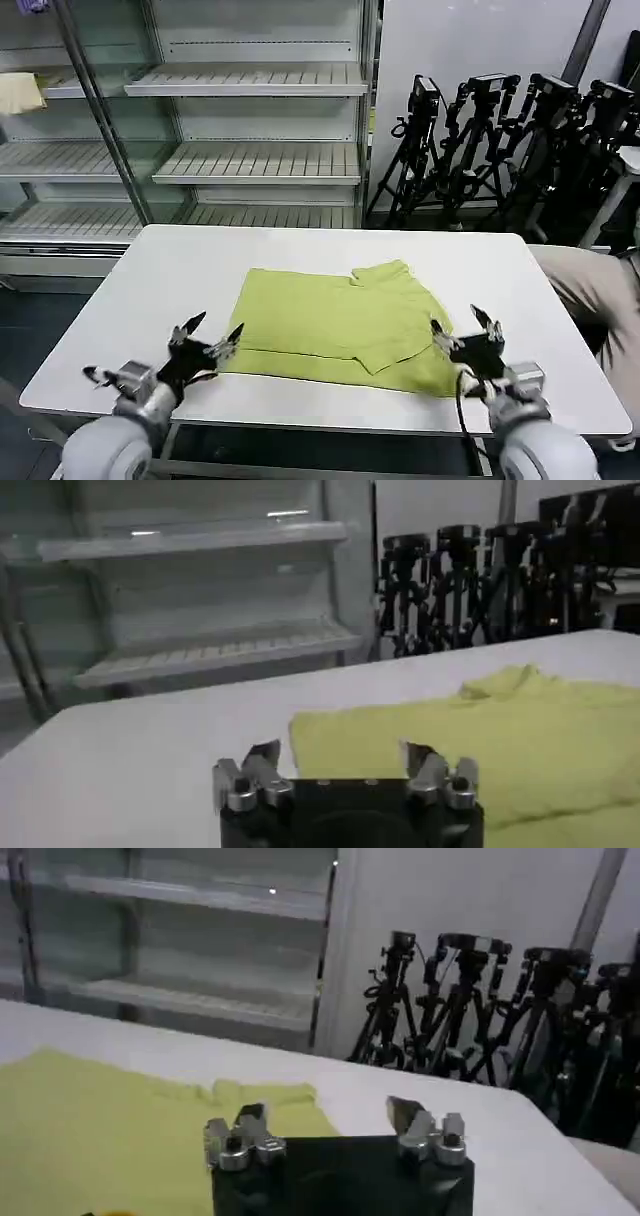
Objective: Fold and organize the clothes.
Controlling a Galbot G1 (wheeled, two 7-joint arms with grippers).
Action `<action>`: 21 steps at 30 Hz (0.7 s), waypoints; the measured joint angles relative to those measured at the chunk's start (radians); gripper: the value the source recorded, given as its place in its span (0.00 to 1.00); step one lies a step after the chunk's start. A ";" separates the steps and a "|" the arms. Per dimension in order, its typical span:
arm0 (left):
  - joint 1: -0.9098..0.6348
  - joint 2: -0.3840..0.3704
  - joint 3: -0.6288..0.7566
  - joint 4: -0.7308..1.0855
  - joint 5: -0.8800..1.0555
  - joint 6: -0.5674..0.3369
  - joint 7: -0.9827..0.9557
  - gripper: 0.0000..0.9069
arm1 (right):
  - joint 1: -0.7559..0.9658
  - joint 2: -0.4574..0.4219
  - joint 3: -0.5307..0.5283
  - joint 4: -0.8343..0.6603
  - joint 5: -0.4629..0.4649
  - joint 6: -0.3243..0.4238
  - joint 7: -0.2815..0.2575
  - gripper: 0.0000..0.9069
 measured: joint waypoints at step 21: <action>-0.575 -0.014 0.293 0.586 -0.048 0.006 0.088 1.00 | 0.528 0.192 -0.203 -0.630 0.054 -0.024 0.094 1.00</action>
